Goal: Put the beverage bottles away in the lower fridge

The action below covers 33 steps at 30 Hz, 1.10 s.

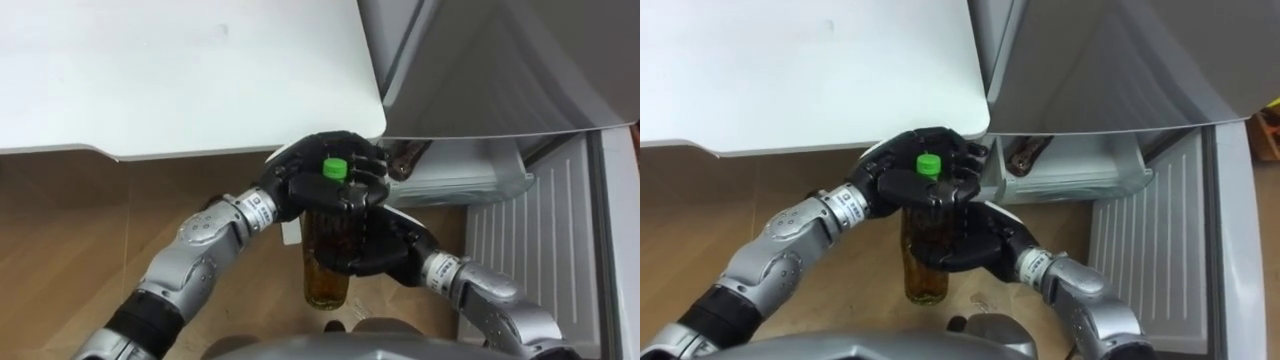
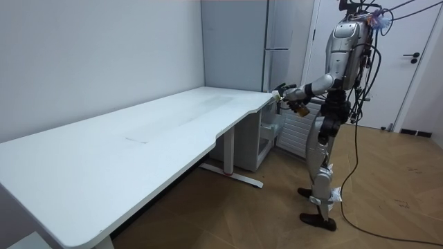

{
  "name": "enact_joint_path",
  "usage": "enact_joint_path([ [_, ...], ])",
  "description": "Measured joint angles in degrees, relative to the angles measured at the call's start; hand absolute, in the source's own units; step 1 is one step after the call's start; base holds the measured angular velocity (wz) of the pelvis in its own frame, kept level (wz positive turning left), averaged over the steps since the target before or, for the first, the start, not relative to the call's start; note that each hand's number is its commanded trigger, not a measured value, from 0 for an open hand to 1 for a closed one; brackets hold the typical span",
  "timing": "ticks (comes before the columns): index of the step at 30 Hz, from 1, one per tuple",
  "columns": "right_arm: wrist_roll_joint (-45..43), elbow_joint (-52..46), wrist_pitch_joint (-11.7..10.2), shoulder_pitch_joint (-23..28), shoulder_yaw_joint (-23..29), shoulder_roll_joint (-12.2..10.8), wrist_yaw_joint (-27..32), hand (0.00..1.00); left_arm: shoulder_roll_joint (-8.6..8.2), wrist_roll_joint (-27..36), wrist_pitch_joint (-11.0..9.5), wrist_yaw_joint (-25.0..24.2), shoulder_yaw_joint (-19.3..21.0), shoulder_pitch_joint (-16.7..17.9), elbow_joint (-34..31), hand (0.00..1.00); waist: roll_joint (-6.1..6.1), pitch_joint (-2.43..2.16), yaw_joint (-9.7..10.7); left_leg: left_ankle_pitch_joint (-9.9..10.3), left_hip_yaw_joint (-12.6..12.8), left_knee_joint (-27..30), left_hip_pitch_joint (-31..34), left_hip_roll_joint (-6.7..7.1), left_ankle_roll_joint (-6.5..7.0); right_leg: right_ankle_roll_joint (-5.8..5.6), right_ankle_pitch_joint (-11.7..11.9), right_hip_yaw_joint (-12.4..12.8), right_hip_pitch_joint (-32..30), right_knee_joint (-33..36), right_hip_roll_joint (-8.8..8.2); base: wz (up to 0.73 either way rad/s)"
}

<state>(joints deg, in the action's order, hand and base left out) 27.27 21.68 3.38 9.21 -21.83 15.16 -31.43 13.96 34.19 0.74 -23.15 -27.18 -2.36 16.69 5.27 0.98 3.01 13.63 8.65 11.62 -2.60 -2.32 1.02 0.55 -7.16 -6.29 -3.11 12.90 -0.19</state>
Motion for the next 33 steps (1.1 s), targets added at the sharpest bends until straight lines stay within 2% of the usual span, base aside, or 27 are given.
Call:
enact_joint_path([
  [6, -0.61, -0.01, 0.96, 0.65, -0.69, 0.54, -0.01, 1.00, 0.72, -4.63, -0.02, 0.04, -0.04, 0.27, 0.82, 0.00, -0.32, 0.01, -0.29, 0.00, 0.01, -0.51, -0.11, -0.06, 0.00, 0.00, 0.00, 0.04, 0.05, -0.21, 0.12, 0.00],
  [8, -0.84, 0.15, 1.74, 1.09, -1.13, 1.32, 0.00, 1.00, 0.83, -7.29, -0.02, 0.08, -0.06, 1.35, 1.22, 0.00, -0.76, -0.02, -0.27, 0.00, 0.13, -0.56, -0.30, -0.04, 0.00, 0.00, 0.00, 0.10, 0.16, -0.21, 0.12, 0.00],
  [12, -3.03, 0.33, 1.93, 1.17, -1.74, 2.38, -0.05, 1.00, 0.81, -9.30, -0.02, 0.04, -0.02, 3.40, 1.38, 0.00, -1.13, 0.03, -0.30, 0.00, 0.23, -0.39, -0.19, 0.00, 0.00, 0.00, 0.00, 0.08, 0.03, -0.18, 0.06, -0.01],
  [14, -3.66, 0.33, 2.55, 1.17, -1.64, 3.14, -0.49, 1.00, 1.31, -11.73, -0.37, -0.12, 0.05, 3.59, 2.18, 0.00, -1.28, 0.04, -0.45, 0.00, 0.13, -0.42, -0.13, 0.00, 0.00, 0.00, 0.00, 0.00, -0.03, -0.15, 0.05, 0.00],
  [18, -3.59, 0.32, 2.71, 1.17, -1.25, 3.35, -0.52, 1.00, 1.86, -13.70, -0.62, -0.55, 0.00, 5.00, 5.53, 0.00, -2.00, -0.33, -0.34, 0.00, 0.10, -0.68, -0.41, -0.02, 0.00, 0.00, 0.00, -0.05, 0.05, -0.10, 0.10, 0.00],
  [22, -3.62, 0.39, 2.76, 1.16, -1.26, 3.25, -0.17, 1.00, 1.95, -14.13, -0.95, -1.20, 0.07, 5.44, 8.36, 0.00, -2.22, -0.26, -0.49, 0.00, 0.06, -0.67, -0.62, -0.02, 0.00, 0.00, 0.00, -0.09, 0.15, 0.11, 0.07, 0.00],
  [27, -3.67, 0.89, 3.10, 1.16, -1.37, 3.13, 0.12, 1.00, 2.00, -14.95, -1.20, -1.15, 0.28, 5.78, 8.67, 0.00, -2.17, -0.21, -0.47, 0.01, 0.29, -0.73, -0.65, 0.04, 0.01, -0.02, -0.01, 0.01, 0.10, 0.29, -0.02, 0.00],
  [33, -3.63, 1.26, 3.67, 1.16, -1.67, 3.33, 0.15, 1.00, 1.97, -17.90, -2.50, -1.16, 0.48, 5.88, 9.20, 0.00, -2.68, 0.13, -1.05, 0.00, 0.38, -0.86, -0.66, -0.01, 0.01, 0.00, -0.04, 0.15, -0.08, 0.35, 0.11, 0.00],
])
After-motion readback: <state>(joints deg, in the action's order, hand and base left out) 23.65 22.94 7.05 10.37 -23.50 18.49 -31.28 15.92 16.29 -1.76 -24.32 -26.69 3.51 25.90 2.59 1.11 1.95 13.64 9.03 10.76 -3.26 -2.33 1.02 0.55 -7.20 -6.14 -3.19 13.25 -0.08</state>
